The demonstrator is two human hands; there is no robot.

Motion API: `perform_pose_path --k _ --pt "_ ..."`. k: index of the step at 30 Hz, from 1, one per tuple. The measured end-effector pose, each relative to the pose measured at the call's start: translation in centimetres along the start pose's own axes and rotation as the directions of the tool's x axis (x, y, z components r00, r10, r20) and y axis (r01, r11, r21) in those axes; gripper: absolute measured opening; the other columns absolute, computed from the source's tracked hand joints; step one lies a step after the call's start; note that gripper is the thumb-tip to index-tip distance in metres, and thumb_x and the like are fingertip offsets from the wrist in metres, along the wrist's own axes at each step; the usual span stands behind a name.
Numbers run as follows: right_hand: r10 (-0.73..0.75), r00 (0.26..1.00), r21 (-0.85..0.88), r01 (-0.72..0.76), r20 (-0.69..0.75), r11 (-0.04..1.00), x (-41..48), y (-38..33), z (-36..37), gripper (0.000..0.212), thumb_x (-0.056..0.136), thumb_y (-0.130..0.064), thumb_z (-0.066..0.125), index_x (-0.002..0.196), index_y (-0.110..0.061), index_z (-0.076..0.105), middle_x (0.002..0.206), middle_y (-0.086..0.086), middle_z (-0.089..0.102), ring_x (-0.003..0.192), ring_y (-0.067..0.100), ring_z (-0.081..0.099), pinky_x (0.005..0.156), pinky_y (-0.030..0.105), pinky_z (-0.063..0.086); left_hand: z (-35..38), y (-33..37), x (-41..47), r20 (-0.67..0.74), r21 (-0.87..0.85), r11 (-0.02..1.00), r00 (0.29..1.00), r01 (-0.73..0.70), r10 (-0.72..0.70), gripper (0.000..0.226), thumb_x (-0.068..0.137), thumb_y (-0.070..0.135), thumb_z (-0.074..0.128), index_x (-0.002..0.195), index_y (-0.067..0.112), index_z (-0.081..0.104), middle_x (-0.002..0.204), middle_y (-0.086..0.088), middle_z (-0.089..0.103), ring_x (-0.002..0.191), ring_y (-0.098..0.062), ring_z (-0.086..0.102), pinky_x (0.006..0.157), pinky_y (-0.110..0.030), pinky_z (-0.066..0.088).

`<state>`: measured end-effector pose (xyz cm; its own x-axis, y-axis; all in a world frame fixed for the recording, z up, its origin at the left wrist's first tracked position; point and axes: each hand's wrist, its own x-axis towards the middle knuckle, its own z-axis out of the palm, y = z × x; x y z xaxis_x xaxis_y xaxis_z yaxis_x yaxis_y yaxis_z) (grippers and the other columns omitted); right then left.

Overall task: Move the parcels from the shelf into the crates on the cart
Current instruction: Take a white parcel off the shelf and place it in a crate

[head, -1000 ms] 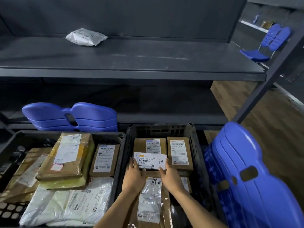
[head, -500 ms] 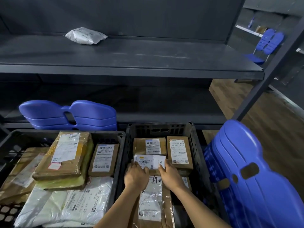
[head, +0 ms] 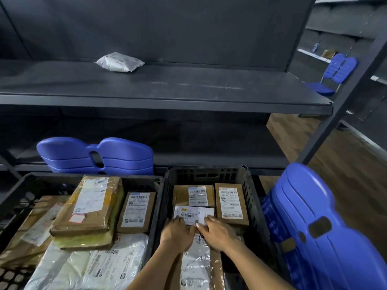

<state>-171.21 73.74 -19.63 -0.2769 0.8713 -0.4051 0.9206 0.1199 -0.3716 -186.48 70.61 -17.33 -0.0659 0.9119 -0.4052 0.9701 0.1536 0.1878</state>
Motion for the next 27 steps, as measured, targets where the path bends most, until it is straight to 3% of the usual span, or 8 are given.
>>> perform_pose_path --k 5,11,15,18,20,23,27 --pt "-0.054 0.998 -0.066 0.052 -0.029 0.996 -0.7 -0.1 -0.9 0.082 0.091 -0.071 0.016 0.154 -0.019 0.011 0.162 -0.004 0.003 0.149 0.016 0.002 0.119 0.036 0.011 -0.6 0.2 -0.9 -0.016 0.054 0.998 1.000 -0.009 0.010 0.075 0.100 0.056 0.015 0.154 0.007 0.002 0.163 -0.009 -0.002 0.150 -0.023 -0.004 0.122 -0.039 0.001" --pt "-0.069 0.996 0.038 0.072 -0.061 0.997 -3.6 -2.5 -4.7 0.074 0.098 -0.060 0.024 0.154 -0.016 0.008 0.163 0.000 -0.001 0.149 0.017 -0.005 0.121 0.036 0.003 -4.6 0.5 -4.0 -0.022 0.096 0.994 0.998 -0.052 0.054 0.069 0.101 0.050 0.014 0.154 0.008 0.000 0.163 -0.008 -0.003 0.150 -0.023 -0.006 0.122 -0.040 -0.003" --pt "-0.131 0.979 0.078 0.145 -0.155 0.986 -5.6 -6.1 -10.6 0.069 0.099 -0.056 0.026 0.155 -0.019 0.007 0.163 -0.003 -0.001 0.149 0.013 -0.002 0.118 0.030 0.007 -10.8 0.1 -6.2 -0.214 0.037 0.997 0.975 -0.061 0.068 0.068 0.101 0.049 0.019 0.154 0.009 0.006 0.163 -0.006 0.007 0.150 -0.021 0.003 0.121 -0.037 0.000" --pt "-0.245 0.927 -0.039 0.245 -0.284 0.969 -6.6 -9.6 -14.8 0.066 0.101 -0.052 0.025 0.155 -0.019 0.009 0.163 -0.002 0.003 0.149 0.013 -0.001 0.120 0.030 0.008 -15.9 -1.2 -7.5 -0.377 0.035 0.997 0.924 -0.062 0.070 0.068 0.101 0.048 0.021 0.154 0.007 0.011 0.162 -0.008 0.012 0.150 -0.022 0.006 0.121 -0.036 0.001" --pt "-0.326 0.888 -0.097 0.312 -0.325 0.945 -6.9 -12.1 -17.0 0.065 0.102 -0.050 0.025 0.155 -0.016 0.009 0.163 0.000 0.004 0.149 0.013 -0.002 0.120 0.029 0.003 -18.8 -2.8 -8.1 -0.451 0.044 0.998 0.890 -0.049 0.064 0.068 0.101 0.048 0.022 0.154 0.006 0.008 0.162 -0.008 0.009 0.150 -0.022 0.003 0.121 -0.036 0.000" --pt "-0.391 0.844 -0.105 0.380 -0.368 0.919 -6.6 -15.8 -19.6 0.067 0.100 -0.054 0.025 0.155 -0.019 0.010 0.162 -0.004 0.002 0.149 0.010 -0.004 0.118 0.029 0.008 -22.6 -5.7 -8.8 -0.544 0.080 0.996 0.836 -0.030 0.069 0.070 0.101 0.047 0.025 0.154 0.006 0.005 0.163 -0.008 0.003 0.150 -0.023 -0.001 0.121 -0.035 0.000" --pt "-0.480 0.769 -0.198 0.438 -0.423 0.877 -5.1 -21.0 -21.9 0.066 0.100 -0.051 0.028 0.154 -0.015 0.013 0.162 0.000 0.006 0.149 0.013 -0.002 0.118 0.029 0.004 -27.4 -10.8 -9.1 -0.599 0.166 0.985 0.798 0.041 0.068 0.072 0.101 0.047 0.026 0.153 0.003 0.002 0.162 -0.011 -0.002 0.150 -0.025 -0.005 0.121 -0.035 -0.003"
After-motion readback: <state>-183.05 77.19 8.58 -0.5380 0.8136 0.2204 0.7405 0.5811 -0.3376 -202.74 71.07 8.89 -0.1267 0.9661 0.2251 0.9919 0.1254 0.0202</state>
